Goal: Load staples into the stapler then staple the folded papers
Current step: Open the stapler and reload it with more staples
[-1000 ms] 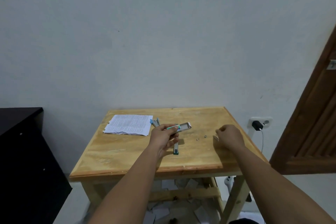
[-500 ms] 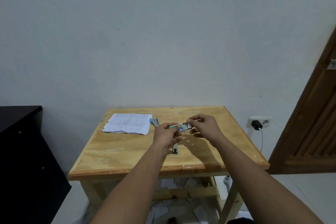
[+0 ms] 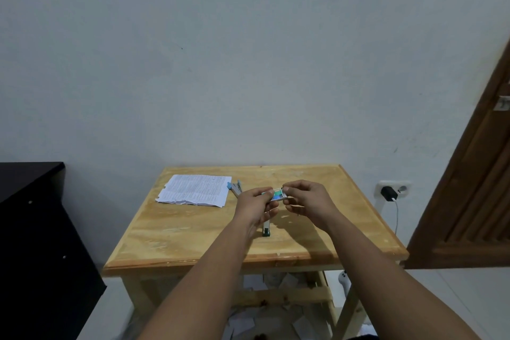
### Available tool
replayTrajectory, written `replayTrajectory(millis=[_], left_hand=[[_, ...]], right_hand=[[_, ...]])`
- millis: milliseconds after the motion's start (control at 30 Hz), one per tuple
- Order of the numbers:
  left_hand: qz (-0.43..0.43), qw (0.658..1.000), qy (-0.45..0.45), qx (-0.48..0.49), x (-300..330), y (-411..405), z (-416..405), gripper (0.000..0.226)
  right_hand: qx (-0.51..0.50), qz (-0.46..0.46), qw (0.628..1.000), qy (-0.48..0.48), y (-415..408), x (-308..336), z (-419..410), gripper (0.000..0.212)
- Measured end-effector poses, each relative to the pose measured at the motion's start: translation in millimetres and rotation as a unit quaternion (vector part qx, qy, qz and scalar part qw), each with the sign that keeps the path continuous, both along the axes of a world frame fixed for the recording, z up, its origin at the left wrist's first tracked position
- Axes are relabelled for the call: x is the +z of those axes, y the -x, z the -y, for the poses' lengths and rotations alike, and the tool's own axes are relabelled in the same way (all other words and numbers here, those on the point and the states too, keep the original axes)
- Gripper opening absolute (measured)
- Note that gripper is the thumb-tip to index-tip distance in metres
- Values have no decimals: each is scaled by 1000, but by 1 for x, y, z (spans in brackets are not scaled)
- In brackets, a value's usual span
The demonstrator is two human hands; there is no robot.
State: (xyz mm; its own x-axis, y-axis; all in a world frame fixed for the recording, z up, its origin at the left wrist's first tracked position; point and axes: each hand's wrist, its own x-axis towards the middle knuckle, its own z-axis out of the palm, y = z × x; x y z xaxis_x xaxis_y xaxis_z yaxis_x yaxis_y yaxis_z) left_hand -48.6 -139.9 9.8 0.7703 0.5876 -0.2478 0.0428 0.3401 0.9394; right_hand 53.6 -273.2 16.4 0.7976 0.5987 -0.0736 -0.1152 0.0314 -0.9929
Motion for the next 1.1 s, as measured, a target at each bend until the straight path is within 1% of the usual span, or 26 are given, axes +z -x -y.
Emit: replayTrajectory(millis=[100, 233, 333, 400, 433, 467, 500, 567, 600, 667, 733, 767, 833, 933, 1033, 1100], left_hand=[[3, 1000, 4, -5, 1, -1, 0, 20], [2, 1000, 7, -7, 2, -1, -1, 26], [-12, 1000, -3, -28, 6, 0, 1, 31], [-29, 998, -32, -44, 8, 0, 4, 37], [-45, 995, -83, -42, 7, -1, 4, 41], [-64, 984, -161, -32, 5, -2, 3, 44], [-82, 965, -247, -16, 2, -2, 2, 45], [-118, 916, -384, 17, -7, -1, -3, 47], [-139, 893, -427, 20, -12, 0, -5, 49], [-191, 853, -485, 5, -22, 3, -8, 57], [-233, 820, -523, -15, -31, 5, -10, 68], [-244, 810, -532, -18, -34, 6, -11, 71], [-254, 804, -537, -27, -40, 6, -13, 75], [-263, 801, -535, -55, -46, 0, -16, 76], [-270, 783, -554, -76, -49, -8, -18, 73], [-273, 771, -570, -77, -50, -14, -18, 70]], right_hand=[[-10, -9, 1000, 5, 2, 0, -2, 14], [-5, 6, 1000, 30, 2, -1, -2, 23], [-1, 22, 998, 57, 0, -1, -3, 23], [-6, 16, 998, 59, -3, 0, -3, 21], [-17, 4, 998, 52, -7, 0, -2, 20], [-35, -8, 998, 46, -13, 1, 0, 17], [-60, -17, 997, 46, -21, 1, 2, 15], [-118, -26, 991, 61, -43, -2, 10, 13], [-146, -29, 986, 73, -54, -4, 15, 12], [-183, -39, 977, 103, -75, -10, 24, 12], [-194, -47, 971, 130, -89, -14, 27, 13], [-196, -48, 969, 144, -94, -17, 27, 13], [-195, -32, 962, 186, -101, -24, 23, 14], [-197, 33, 943, 266, -105, -34, 22, 11], [-185, 99, 934, 290, -105, -35, 26, 9], [-169, 126, 933, 292, -104, -32, 29, 9]])
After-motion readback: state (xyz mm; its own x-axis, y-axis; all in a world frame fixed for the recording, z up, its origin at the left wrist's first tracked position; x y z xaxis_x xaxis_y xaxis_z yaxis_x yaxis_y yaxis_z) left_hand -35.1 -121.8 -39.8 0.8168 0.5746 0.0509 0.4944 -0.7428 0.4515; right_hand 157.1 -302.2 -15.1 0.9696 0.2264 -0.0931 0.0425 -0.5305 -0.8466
